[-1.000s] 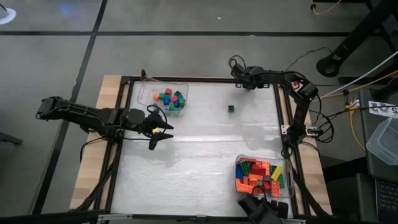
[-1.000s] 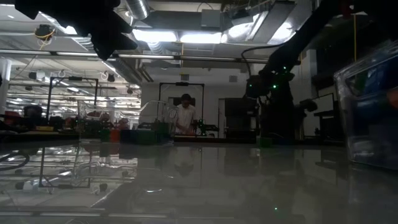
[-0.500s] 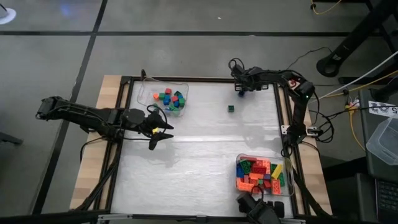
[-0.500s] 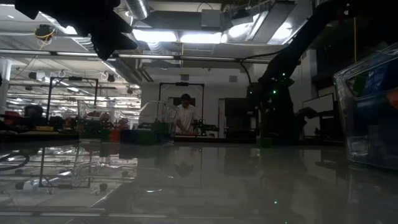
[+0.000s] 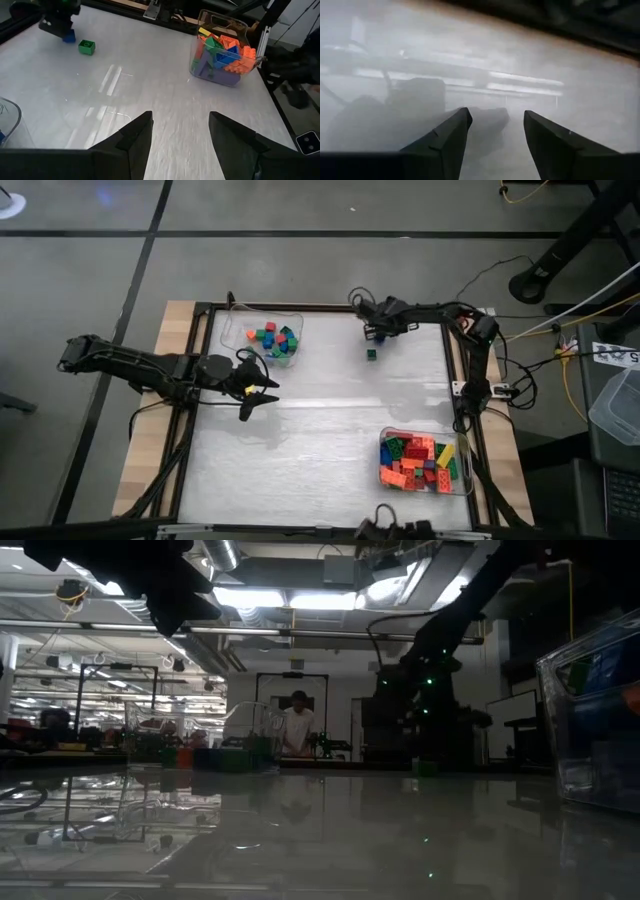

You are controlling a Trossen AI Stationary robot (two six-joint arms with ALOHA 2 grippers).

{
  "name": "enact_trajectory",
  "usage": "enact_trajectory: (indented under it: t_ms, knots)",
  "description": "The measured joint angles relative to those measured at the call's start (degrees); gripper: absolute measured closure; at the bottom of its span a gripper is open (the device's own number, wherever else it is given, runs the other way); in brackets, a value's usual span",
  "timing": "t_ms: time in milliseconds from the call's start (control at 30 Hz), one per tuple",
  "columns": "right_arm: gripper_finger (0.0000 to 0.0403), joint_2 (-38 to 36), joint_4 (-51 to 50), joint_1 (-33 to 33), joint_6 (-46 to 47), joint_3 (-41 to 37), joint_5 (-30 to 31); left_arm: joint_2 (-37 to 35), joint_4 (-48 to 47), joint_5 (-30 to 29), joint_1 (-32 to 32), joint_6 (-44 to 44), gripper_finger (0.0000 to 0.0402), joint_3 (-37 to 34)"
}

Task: Sort blocks by size
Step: Adjust the blue square game piece

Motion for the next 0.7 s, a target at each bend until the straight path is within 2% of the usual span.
enact_trajectory:
  t_ms: [267, 533, 700]
  knots:
    - [0.0205, -0.2, 0.1, 10.4, 3.2, 0.1, -4.3, 0.0, 0.0, 0.0, 0.0, 0.0, 0.0219, 0.0]
    - [0.0205, -0.2, 0.3, 20.8, 6.5, 0.3, -5.5, 0.0, 0.0, 0.0, 0.0, 0.0, 0.0219, 0.0]
    - [0.0205, 0.4, -3.2, 23.4, 5.8, 3.6, -6.3, 0.0, 0.2, 0.0, 0.0, 0.0, 0.0219, 0.0]
